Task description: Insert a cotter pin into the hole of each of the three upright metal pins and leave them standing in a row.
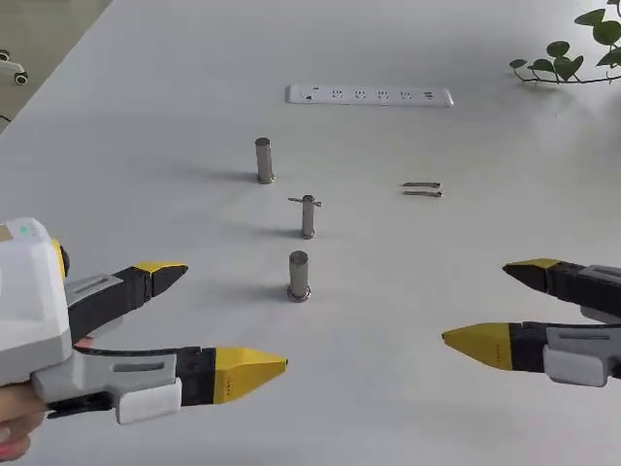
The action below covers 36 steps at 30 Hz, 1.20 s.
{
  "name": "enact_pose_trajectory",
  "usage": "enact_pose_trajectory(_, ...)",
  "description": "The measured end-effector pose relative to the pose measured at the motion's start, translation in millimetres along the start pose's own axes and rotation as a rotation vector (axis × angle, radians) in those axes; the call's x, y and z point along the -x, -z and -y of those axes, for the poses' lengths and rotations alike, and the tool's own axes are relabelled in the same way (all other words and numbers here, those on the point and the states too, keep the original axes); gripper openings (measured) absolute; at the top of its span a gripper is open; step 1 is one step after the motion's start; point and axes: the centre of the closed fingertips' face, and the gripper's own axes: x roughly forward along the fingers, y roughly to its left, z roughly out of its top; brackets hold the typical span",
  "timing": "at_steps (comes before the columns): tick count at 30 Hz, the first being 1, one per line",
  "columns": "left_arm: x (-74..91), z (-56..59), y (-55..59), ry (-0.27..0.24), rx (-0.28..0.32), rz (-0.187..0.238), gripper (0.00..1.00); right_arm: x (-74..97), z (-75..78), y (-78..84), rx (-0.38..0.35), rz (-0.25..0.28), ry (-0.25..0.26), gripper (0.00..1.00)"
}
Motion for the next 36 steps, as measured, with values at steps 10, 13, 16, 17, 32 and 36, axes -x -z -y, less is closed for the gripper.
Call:
enact_pose_trajectory(10, 4.3, 5.4, 2.6, 0.023, -0.004, -0.007, 0.99, 0.6, 19.8, -13.7, 0.185, -0.173, -0.075, 0.75)
enact_pose_trajectory(13, 6.2, 6.3, 2.1, 0.024, -0.012, -0.005, 0.99, -0.6, 29.2, -17.3, 0.255, -0.243, -0.093, 0.74)
enact_pose_trajectory(16, 8.1, 6.2, 1.4, 0.021, -0.012, 0.001, 0.99, -5.6, 37.2, -24.7, 0.326, -0.297, -0.118, 0.72)
enact_pose_trajectory(17, 8.4, 6.2, 1.6, 0.020, -0.012, 0.001, 0.99, -7.3, 38.8, -26.0, 0.342, -0.311, -0.126, 0.72)
enact_pose_trajectory(32, 13.5, 1.3, 6.9, 0.006, -0.012, -0.012, 0.99, -51.4, 49.8, -17.0, 0.426, -0.470, -0.249, 0.68)
enact_pose_trajectory(36, 14.3, -0.6, 8.2, 0.003, -0.011, -0.014, 0.99, -57.9, 63.0, -28.0, 0.481, -0.496, -0.241, 0.67)
